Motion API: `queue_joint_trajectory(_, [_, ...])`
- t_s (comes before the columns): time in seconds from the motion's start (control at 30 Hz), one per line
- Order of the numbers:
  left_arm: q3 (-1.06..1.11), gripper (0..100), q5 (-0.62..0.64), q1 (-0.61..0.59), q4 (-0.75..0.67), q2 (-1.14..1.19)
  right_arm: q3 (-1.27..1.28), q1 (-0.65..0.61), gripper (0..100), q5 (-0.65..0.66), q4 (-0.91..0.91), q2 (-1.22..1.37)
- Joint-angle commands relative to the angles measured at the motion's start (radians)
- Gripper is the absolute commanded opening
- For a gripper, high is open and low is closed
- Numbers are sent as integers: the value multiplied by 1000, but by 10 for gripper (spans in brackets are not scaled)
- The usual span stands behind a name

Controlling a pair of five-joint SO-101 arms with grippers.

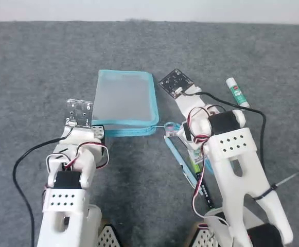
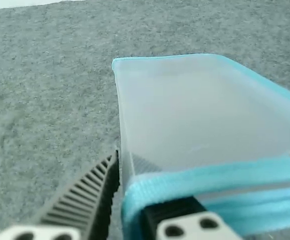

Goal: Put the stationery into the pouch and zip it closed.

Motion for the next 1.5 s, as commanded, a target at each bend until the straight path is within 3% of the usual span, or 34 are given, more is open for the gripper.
queue_joint_trajectory(0.0, [-54, 11, 18, -48, -28, 3, -5, 31, 102, 8, 62, -5])
queue_joint_trajectory(0.13, [-53, 12, 17, -48, -28, 5, -5, 31, 227, 6, 99, -7])
queue_joint_trajectory(0.27, [-44, 12, 15, -48, -26, 5, -32, 170, 226, 15, 58, 4])
queue_joint_trajectory(0.37, [-39, 12, 14, -46, -26, 0, -51, 291, 228, 72, -74, 22])
queue_joint_trajectory(0.57, [-36, 12, 14, -48, -26, 0, -74, 372, 227, 175, -414, 206])
queue_joint_trajectory(0.7, [-31, 12, 14, -48, -26, 3, -199, 427, 228, 224, -483, 423])
queue_joint_trajectory(1.13, [-22, 12, 14, -43, -29, 0, -936, 498, 224, 249, -328, 1184])
queue_joint_trajectory(1.37, [-22, 12, 14, -41, -31, 0, -1076, 501, 7, 245, -182, 1294])
queue_joint_trajectory(1.47, [-22, 12, 15, -41, -31, 0, -1076, 519, 8, 245, -110, 1265])
